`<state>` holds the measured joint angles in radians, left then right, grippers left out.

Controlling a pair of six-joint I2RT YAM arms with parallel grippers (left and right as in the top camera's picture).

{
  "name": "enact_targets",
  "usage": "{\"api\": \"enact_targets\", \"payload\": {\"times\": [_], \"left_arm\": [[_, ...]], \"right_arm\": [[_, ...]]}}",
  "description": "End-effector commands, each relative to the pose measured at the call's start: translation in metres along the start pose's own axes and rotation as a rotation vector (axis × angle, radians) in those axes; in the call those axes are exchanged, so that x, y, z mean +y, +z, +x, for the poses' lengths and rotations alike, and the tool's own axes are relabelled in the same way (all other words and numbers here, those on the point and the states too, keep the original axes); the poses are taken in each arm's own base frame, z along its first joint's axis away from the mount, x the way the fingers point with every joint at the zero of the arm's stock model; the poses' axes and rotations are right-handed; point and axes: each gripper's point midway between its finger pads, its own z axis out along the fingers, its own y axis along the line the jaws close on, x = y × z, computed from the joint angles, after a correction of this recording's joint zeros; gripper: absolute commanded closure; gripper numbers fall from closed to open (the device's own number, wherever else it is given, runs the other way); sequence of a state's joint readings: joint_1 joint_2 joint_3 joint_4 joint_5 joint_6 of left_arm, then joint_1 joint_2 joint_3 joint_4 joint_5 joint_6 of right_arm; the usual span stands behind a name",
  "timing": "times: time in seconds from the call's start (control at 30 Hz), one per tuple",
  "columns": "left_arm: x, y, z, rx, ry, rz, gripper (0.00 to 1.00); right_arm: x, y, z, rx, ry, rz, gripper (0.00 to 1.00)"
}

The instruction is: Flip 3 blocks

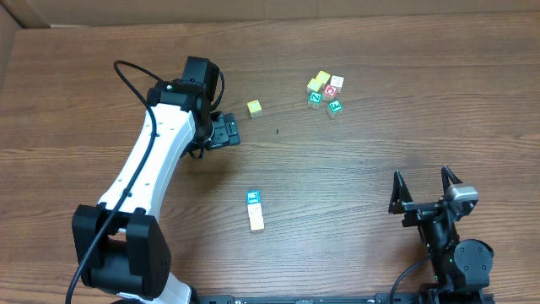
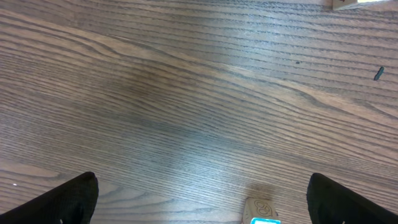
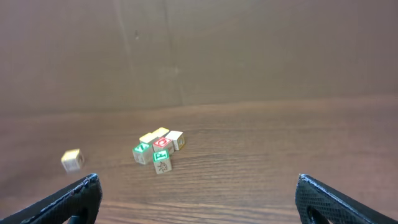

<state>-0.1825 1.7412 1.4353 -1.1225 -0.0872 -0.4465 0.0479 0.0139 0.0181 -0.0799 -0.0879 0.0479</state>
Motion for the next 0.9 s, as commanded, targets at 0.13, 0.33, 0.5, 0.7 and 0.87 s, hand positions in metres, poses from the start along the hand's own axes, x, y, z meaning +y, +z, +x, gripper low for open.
{"api": "enact_targets", "payload": {"times": [0.13,0.33,0.5,0.7,0.87], "left_arm": [[-0.0004,-0.0019,-0.0042,-0.013,-0.003,-0.004,0.0],[-0.0005,-0.0017,-0.0041,-0.013,-0.003,-0.004,0.0],[-0.0005,-0.0017,-0.0041,-0.013,-0.003,-0.004,0.0],[-0.0005,-0.0017,-0.0041,-0.013,-0.003,-0.004,0.0],[-0.0005,-0.0017,-0.0041,-0.013,-0.003,-0.004,0.0]], "right_arm": [[0.008,-0.0001,0.0014,-0.007,-0.134,-0.046,0.0],[0.008,-0.0001,0.0017,-0.006,-0.128,-0.046,0.0],[0.0076,-0.0001,0.0017,-0.006,-0.129,-0.044,0.0],[0.0077,-0.0002,0.0015,-0.006,-0.129,-0.044,0.0],[0.0077,-0.0002,0.0015,-0.006,-0.129,-0.044,0.0]]}}
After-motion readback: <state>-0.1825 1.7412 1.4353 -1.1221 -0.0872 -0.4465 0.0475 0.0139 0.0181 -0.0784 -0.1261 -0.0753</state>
